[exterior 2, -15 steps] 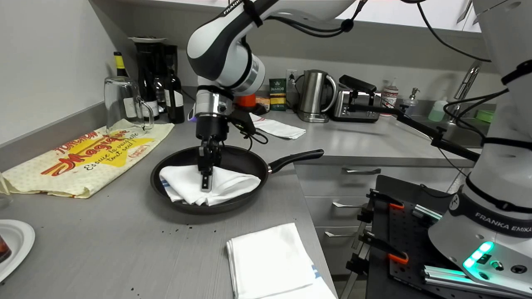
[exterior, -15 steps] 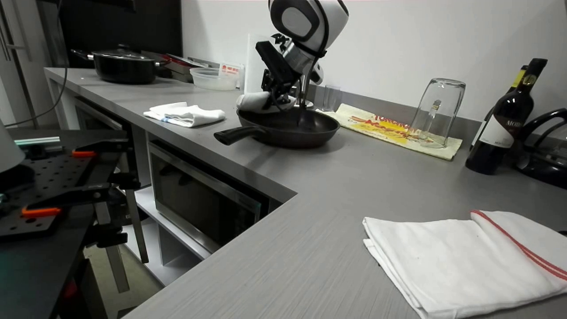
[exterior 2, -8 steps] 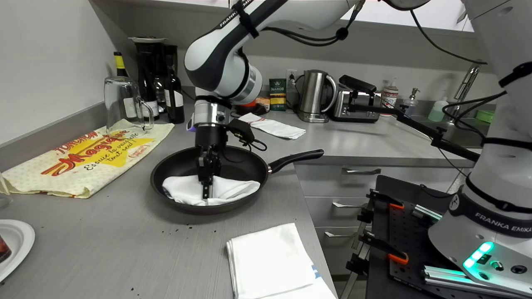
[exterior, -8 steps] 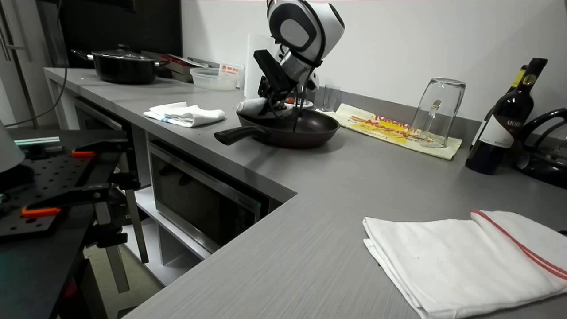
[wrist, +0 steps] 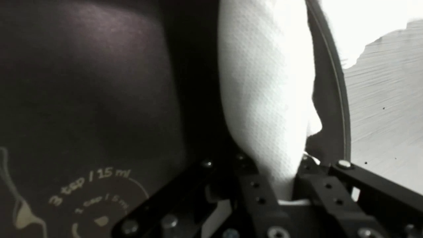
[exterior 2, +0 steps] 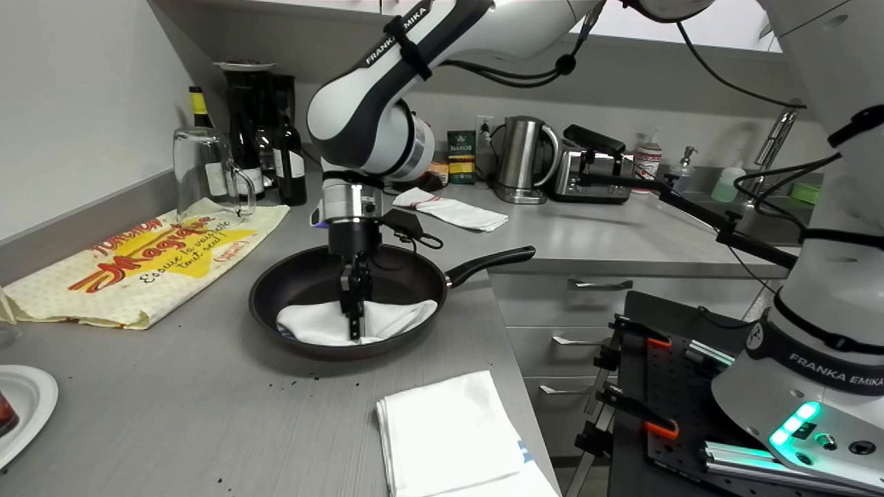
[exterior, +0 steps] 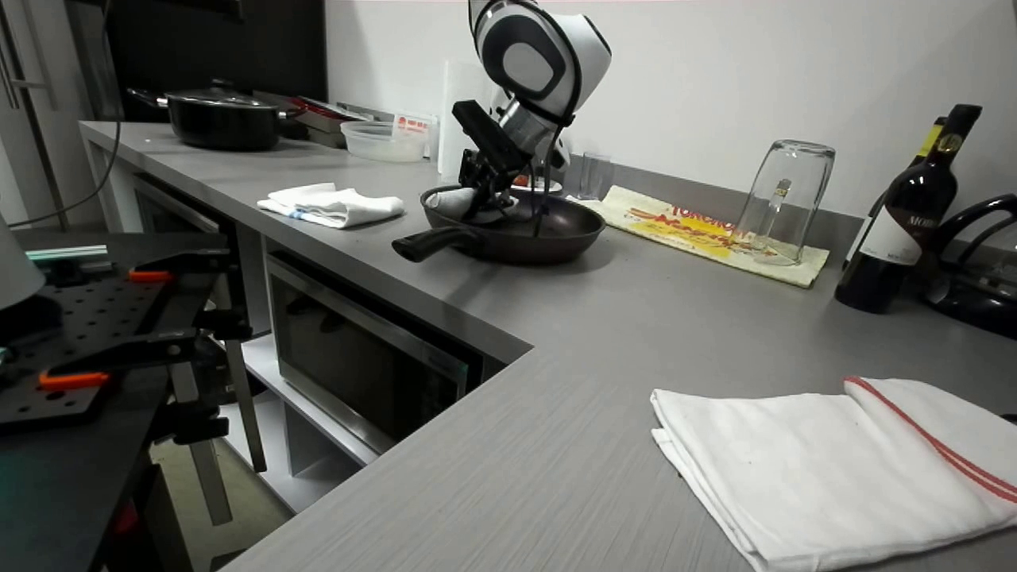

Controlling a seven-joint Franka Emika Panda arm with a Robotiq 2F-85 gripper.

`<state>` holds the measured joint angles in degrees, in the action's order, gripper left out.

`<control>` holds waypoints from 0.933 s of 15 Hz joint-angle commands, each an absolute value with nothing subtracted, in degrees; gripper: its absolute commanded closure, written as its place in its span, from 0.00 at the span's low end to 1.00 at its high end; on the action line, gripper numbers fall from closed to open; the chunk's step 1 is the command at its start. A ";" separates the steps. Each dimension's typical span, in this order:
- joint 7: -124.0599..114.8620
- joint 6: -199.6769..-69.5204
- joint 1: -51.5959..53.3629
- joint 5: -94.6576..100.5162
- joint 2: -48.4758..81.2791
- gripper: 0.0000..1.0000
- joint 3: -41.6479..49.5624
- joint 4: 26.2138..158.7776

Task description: Pick the cloth and wipe the pan

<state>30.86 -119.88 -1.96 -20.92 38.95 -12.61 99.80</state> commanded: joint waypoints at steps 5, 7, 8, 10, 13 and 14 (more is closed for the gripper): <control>24.89 -123.63 2.28 -6.01 37.50 0.95 -8.07 100.86; 23.24 -124.45 2.54 -2.45 37.00 0.95 -6.48 101.16; 22.15 -125.06 2.65 -0.38 36.84 0.95 -5.32 101.21; 19.49 -126.76 2.99 4.14 36.67 0.95 -2.90 101.18; 15.53 -129.81 3.94 11.76 36.52 0.95 0.41 101.04; 13.89 -130.94 4.52 14.60 36.42 0.95 1.47 101.12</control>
